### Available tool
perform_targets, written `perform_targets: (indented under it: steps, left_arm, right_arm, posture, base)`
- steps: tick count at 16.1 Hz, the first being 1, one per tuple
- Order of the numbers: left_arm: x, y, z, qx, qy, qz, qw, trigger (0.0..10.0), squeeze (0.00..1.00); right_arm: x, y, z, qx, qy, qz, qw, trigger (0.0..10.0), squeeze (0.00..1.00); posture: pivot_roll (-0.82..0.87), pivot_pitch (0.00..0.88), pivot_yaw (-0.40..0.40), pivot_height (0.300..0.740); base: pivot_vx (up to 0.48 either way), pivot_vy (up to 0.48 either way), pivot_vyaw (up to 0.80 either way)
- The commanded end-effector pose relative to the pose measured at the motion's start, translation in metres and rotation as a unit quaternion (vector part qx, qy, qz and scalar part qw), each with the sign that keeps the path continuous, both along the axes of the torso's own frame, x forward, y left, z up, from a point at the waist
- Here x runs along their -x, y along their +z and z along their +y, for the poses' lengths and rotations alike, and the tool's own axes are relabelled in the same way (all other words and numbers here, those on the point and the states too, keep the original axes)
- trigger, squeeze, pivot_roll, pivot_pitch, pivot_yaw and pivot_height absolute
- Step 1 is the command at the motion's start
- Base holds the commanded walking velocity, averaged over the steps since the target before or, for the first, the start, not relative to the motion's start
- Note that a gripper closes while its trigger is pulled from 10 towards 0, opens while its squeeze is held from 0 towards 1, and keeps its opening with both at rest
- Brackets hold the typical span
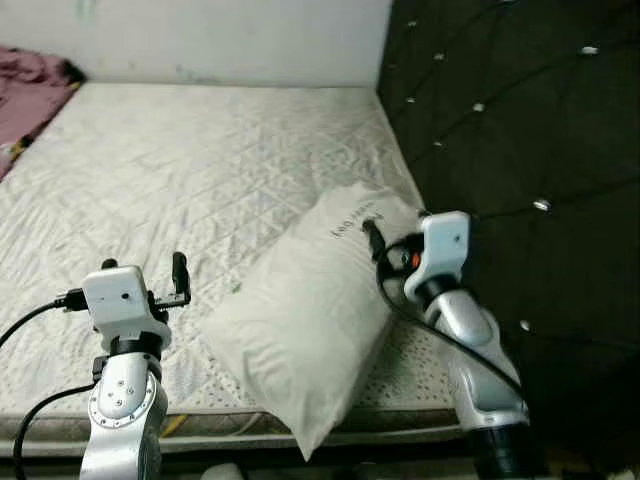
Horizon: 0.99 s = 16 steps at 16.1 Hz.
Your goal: Clean up the room
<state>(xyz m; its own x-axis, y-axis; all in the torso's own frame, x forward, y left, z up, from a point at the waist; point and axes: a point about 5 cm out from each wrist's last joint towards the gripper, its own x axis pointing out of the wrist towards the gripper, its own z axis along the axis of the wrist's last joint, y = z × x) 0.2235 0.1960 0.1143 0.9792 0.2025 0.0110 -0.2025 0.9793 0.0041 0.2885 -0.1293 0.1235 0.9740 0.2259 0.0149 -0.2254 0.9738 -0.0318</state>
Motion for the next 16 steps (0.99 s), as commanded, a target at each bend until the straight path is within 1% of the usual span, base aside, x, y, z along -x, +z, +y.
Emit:
perform_targets:
  steps: [1, 2, 3, 4, 5, 6, 7, 8, 10, 11, 12, 13, 16]
  left_arm:
    - [0.003, 0.003, -0.003, 0.012, -0.016, -0.011, 1.0, 10.0, 0.0]
    - [0.005, 0.006, -0.001, 0.014, -0.011, -0.027, 0.999, 10.0, 0.0]
    - [0.006, 0.008, -0.001, 0.029, -0.023, -0.033, 0.999, 10.0, 0.0]
    - [0.008, 0.008, 0.001, 0.023, -0.015, -0.031, 0.999, 10.0, 0.0]
    - [0.009, 0.006, -0.001, 0.03, -0.018, -0.024, 0.999, 10.0, 0.0]
    - [0.012, 0.005, -0.003, 0.018, -0.017, -0.015, 1.0, 10.0, 0.0]
    - [0.014, 0.003, -0.003, 0.022, -0.021, -0.01, 0.999, 10.0, 0.0]
    - [0.015, 0.003, -0.004, 0.021, -0.025, -0.01, 0.999, 10.0, 0.0]
    - [0.013, 0.003, -0.004, 0.021, -0.035, -0.01, 0.999, 10.0, 0.0]
    - [0.007, 0.004, -0.008, 0.023, -0.052, -0.015, 0.998, 10.0, 0.0]
    - [0.005, 0.005, -0.006, 0.022, -0.045, -0.018, 0.999, 10.0, 0.0]
    - [0.005, 0.003, -0.004, 0.021, -0.038, -0.014, 0.999, 10.0, 0.0]
    - [0.01, -0.009, 0.004, 0.015, -0.021, 0.004, 1.0, 10.0, 0.0]
  right_arm:
    - [0.002, 0.002, -0.017, 0.008, -0.025, 0.0, 1.0, 10.0, 0.0]
    - [0.01, 0.003, -0.027, 0.0, -0.002, -0.006, 1.0, 10.0, 0.0]
    - [0.018, 0.001, -0.038, 0.013, 0.0, -0.008, 1.0, 10.0, 0.0]
    - [0.027, -0.002, -0.046, 0.013, -0.009, -0.004, 1.0, 10.0, 0.0]
    - [0.03, -0.002, -0.045, 0.008, -0.001, -0.006, 1.0, 10.0, 0.0]
    - [0.036, -0.001, -0.04, -0.001, 0.009, -0.011, 1.0, 10.0, 0.0]
    - [0.044, -0.006, -0.039, 0.006, 0.009, -0.006, 1.0, 10.0, 0.0]
    - [0.047, -0.009, -0.041, 0.004, 0.0, -0.002, 1.0, 10.0, 0.0]
    - [0.044, -0.009, -0.046, 0.001, -0.02, 0.0, 1.0, 10.0, 0.0]
    - [0.038, -0.007, -0.044, 0.009, -0.021, -0.007, 1.0, 10.0, 0.0]
    - [0.029, -0.004, -0.039, -0.006, -0.02, -0.009, 1.0, 10.0, 0.0]
    - [0.027, -0.005, -0.035, -0.019, -0.021, -0.004, 1.0, 10.0, 0.0]
    - [0.025, -0.011, -0.019, -0.021, 0.008, 0.002, 1.0, 10.0, 0.0]
  posture:
    - [-0.02, 0.008, -0.004, 0.74]
    - [-0.03, 0.012, -0.003, 0.74]
    - [-0.04, 0.015, -0.001, 0.74]
    - [-0.05, 0.014, -0.001, 0.74]
    - [-0.05, 0.016, -0.001, 0.74]
    - [-0.04, 0.013, 0.003, 0.74]
    - [-0.04, 0.014, 0.009, 0.74]
    - [-0.04, 0.015, 0.011, 0.74]
    - [-0.06, 0.023, 0.019, 0.74]
    - [-0.06, 0.025, 0.027, 0.74]
    - [-0.05, 0.014, 0.03, 0.74]
    - [-0.05, 0.012, 0.031, 0.74]
    - [-0.03, 0.0, 0.024, 0.74]
  base:
    - [0.0, 0.0, 0.0]
    - [0.0, 0.0, 0.0]
    - [0.0, 0.0, 0.0]
    - [0.0, 0.0, 0.0]
    - [0.0, 0.0, 0.0]
    - [0.0, 0.0, 0.0]
    - [0.0, 0.0, 0.0]
    - [0.0, 0.0, 0.0]
    - [0.0, 0.0, 0.0]
    - [0.0, 0.0, 0.0]
    - [0.0, 0.0, 0.0]
    - [0.0, 0.0, 0.0]
    - [0.0, 0.0, 0.0]
